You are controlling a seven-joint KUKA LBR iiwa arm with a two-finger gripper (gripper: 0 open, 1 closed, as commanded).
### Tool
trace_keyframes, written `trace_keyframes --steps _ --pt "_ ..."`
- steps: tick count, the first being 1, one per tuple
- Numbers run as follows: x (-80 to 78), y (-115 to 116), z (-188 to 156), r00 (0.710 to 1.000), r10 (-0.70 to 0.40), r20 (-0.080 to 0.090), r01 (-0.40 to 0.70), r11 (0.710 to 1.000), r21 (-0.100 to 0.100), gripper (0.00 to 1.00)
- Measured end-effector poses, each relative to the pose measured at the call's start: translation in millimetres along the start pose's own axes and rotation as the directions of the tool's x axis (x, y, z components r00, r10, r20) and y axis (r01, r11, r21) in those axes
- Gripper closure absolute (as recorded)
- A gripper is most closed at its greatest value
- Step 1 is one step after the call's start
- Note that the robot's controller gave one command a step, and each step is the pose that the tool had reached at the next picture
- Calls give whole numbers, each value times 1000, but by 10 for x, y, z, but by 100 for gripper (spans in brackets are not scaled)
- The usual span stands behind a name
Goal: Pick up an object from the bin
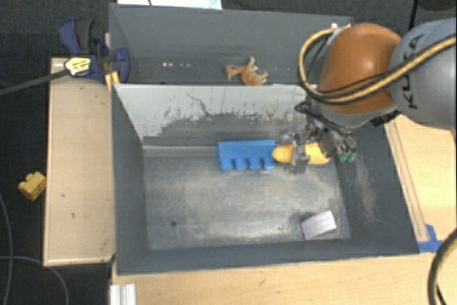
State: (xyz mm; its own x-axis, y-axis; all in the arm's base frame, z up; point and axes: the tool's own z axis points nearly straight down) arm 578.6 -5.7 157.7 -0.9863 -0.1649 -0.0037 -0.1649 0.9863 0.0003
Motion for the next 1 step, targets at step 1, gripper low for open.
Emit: trace_keyframes --steps 1 --pt "0 0 0 1000 1 0 -1 1000 0 100"
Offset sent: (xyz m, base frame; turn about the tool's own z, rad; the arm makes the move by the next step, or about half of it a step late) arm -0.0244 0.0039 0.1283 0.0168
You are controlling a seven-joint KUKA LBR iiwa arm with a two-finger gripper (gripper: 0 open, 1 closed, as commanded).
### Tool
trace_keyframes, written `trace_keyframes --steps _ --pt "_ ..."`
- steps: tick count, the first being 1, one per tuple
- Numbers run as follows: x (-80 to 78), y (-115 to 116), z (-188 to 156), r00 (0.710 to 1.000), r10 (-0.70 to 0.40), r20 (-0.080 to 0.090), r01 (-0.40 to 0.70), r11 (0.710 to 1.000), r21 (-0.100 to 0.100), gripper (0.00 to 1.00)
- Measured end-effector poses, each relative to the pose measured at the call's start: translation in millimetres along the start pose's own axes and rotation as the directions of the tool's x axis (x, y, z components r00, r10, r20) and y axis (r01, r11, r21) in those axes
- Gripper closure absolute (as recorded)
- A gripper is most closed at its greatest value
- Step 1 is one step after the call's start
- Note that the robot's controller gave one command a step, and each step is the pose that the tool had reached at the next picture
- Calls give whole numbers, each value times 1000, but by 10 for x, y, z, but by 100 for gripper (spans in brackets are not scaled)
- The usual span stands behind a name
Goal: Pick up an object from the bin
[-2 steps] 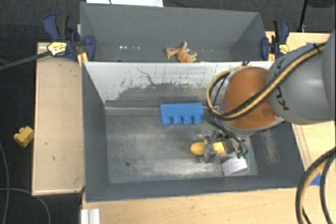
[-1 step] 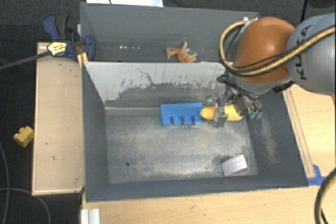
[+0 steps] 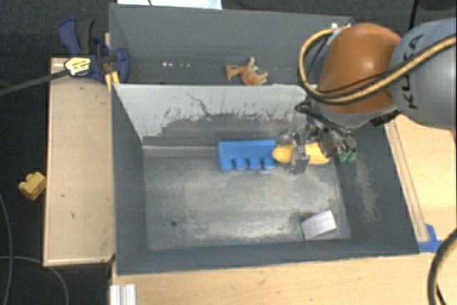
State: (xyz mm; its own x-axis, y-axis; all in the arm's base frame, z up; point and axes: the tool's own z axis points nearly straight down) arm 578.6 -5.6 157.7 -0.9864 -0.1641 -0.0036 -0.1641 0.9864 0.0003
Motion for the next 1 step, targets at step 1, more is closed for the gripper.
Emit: trace_keyframes --steps 1 --pt "220 75 -1294 1000 15 1 -15 1000 0 100"
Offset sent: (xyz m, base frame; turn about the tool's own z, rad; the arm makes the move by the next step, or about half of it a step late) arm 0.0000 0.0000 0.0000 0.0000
